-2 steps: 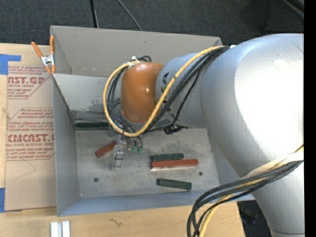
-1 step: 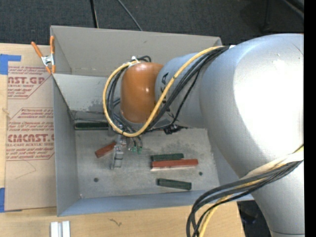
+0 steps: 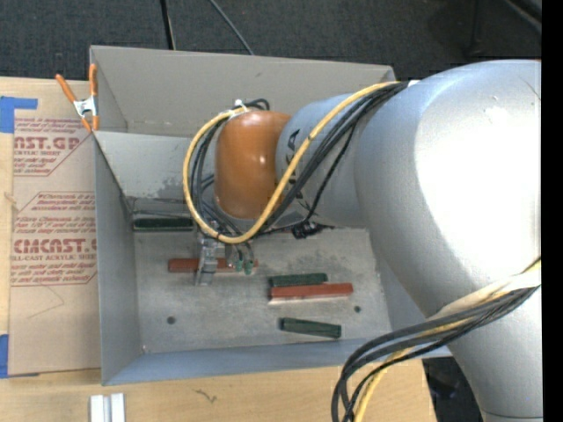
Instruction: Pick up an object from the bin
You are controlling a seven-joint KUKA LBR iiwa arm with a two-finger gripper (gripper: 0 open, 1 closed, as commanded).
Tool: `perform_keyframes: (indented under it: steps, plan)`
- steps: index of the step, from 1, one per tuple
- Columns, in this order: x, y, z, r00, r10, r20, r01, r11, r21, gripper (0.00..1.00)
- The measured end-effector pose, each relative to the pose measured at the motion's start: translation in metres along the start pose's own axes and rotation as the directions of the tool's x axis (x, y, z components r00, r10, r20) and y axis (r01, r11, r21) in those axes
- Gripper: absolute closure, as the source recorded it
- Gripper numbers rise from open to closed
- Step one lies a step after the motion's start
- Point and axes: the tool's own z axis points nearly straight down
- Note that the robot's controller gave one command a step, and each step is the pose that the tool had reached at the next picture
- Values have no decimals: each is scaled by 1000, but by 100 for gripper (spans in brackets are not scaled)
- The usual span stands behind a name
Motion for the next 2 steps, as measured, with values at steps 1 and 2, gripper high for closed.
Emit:
perform_keyframes:
  steps: [1, 2]
  plan:
    - [0, 0, -3, 1000, 0, 0, 0, 1000, 0, 100]
    - [-1, 2, -58, 1000, -1, 5, 1, 1000, -1, 100]
